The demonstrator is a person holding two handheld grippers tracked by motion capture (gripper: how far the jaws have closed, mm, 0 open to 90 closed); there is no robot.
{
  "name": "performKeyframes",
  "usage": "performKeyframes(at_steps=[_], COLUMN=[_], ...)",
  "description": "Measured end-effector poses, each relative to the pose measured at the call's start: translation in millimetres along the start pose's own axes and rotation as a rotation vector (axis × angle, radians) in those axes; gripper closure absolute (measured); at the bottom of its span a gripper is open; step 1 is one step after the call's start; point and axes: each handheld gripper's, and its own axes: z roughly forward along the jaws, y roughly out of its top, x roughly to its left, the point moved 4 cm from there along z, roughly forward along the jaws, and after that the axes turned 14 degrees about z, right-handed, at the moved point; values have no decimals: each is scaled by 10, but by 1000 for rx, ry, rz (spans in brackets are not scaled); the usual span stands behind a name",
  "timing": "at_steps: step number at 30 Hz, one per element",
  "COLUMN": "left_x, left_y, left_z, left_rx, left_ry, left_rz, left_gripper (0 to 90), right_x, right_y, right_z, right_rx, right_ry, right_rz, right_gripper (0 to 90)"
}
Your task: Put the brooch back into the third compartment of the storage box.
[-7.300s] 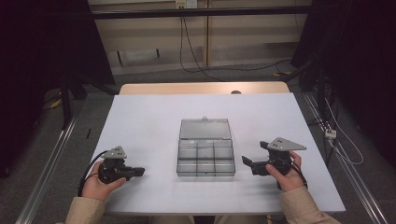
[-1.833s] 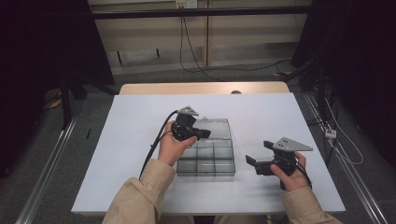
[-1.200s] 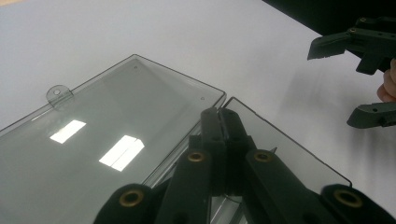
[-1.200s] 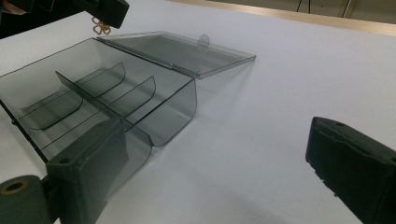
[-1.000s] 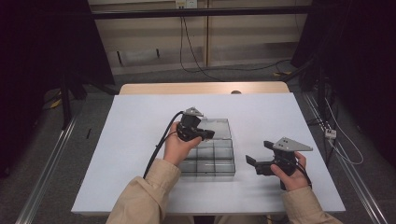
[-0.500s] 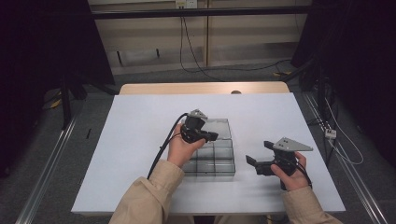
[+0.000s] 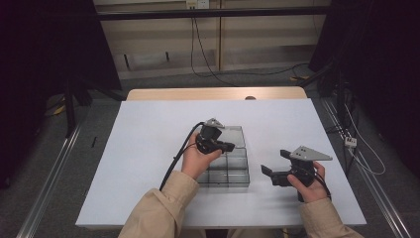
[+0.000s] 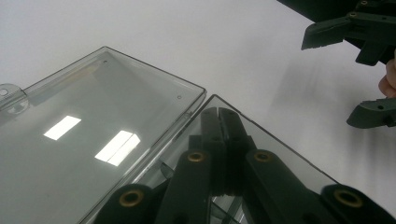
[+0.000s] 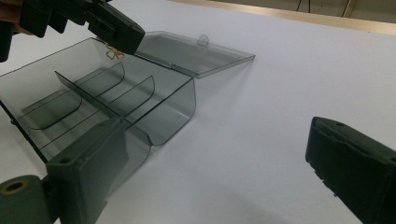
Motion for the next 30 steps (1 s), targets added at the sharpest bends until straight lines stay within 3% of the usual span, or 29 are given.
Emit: performKeyframes(at_steps=[10,30], left_x=[-50,-86], left_y=[15,9], left_z=[70,146], left_rx=[-3,-3], left_ry=[-30,-37], left_rz=[3,4], left_gripper=[900,900], right_x=[-5,-12], right_y=[3,1], right_z=[-3,-7], right_rx=[-2,-1], right_ry=[0,-1], right_rz=[-2,-4], right_gripper=[52,53])
